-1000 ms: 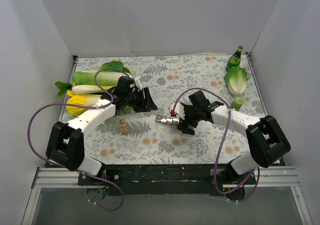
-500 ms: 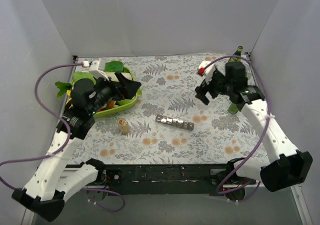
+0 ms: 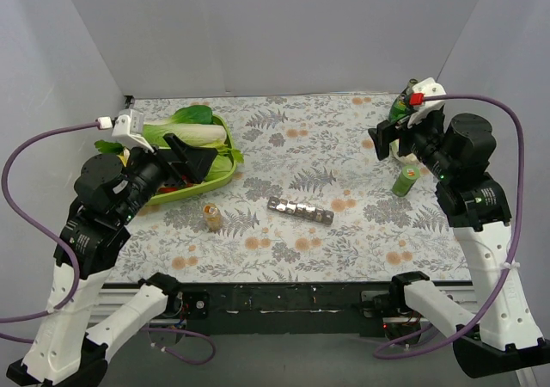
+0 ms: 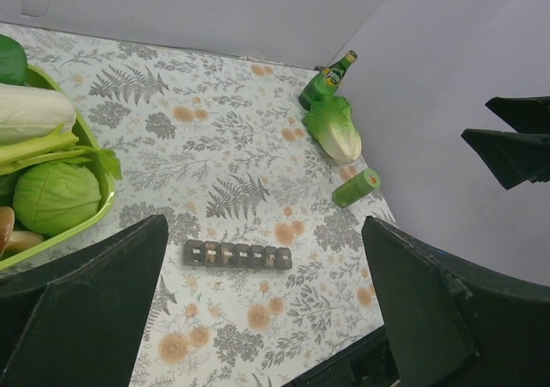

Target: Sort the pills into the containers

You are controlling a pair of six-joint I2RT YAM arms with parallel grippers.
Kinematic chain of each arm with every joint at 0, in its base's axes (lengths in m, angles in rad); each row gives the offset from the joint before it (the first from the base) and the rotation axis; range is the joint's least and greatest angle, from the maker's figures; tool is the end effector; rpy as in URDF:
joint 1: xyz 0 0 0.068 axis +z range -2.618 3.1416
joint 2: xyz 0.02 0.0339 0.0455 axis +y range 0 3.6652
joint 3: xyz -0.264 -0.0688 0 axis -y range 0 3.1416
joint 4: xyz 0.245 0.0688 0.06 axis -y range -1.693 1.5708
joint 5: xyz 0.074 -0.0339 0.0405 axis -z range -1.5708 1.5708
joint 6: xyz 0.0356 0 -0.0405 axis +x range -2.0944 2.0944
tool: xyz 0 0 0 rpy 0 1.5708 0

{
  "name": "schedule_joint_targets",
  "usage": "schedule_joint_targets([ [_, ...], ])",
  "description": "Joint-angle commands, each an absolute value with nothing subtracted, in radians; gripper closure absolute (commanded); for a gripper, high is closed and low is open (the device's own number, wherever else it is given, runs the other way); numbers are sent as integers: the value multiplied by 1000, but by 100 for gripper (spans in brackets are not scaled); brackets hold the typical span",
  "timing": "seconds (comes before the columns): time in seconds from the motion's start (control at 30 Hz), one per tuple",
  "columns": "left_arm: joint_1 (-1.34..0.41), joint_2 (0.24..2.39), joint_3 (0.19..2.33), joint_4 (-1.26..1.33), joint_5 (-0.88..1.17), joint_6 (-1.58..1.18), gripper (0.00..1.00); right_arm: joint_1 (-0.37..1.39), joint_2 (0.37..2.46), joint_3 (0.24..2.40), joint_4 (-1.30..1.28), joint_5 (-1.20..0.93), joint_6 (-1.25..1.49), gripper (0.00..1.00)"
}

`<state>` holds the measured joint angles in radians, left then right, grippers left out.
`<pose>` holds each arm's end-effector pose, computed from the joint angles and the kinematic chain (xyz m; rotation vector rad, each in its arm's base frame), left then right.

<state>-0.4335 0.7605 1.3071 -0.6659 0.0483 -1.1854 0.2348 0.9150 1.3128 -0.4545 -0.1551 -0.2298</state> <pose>0.1042 -0.0501 0.4610 -0.6435 1.7385 -1.2213 0.1647 0.0450 0.4668 -0.4899 1.5529 0.1300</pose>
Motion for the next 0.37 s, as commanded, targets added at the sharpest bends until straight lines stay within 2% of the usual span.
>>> schedule_joint_targets([
  [0.0, -430, 743, 1304, -721, 63, -1161, 2, 221, 890, 1305, -446, -81, -193, 2],
  [0.33, -430, 703, 1281, -690, 94, -1163, 2, 157, 856, 1302, -477, -146, -167, 2],
])
